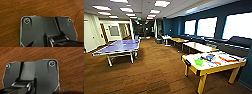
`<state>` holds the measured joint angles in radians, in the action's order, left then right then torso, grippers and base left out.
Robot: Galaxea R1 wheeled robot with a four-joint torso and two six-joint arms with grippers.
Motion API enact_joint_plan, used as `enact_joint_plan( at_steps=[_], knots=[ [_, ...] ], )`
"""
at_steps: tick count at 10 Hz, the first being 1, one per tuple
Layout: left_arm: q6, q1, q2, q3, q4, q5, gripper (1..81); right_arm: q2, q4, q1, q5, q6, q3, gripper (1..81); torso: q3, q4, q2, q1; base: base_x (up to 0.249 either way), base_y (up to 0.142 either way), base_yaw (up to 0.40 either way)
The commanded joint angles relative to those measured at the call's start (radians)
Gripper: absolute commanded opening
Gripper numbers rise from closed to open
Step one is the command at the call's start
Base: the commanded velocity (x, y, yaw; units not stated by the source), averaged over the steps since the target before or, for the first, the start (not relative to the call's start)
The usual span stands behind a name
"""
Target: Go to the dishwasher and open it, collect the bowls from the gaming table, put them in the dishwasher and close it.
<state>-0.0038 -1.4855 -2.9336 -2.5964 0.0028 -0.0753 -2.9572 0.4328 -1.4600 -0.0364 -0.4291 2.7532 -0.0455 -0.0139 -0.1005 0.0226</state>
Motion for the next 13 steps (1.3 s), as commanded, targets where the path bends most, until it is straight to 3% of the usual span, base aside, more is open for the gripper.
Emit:
enact_joint_plan(
  at_steps=[1,13],
  knots=[
    [-0.002,0.063,0.01,0.002,-0.004,0.046,81.1,0.01,0.0,0.068,-0.059,-0.002,0.002,81.1,0.0,0.0,0.0,0.0,0.217,0.0,0.0],
    [-0.002,0.063,0.01,0.002,-0.004,0.046,81.1,0.01,0.0,0.068,-0.059,-0.003,0.002,81.1,0.0,0.0,0.0,0.0,0.217,0.0,0.0]
  ],
)
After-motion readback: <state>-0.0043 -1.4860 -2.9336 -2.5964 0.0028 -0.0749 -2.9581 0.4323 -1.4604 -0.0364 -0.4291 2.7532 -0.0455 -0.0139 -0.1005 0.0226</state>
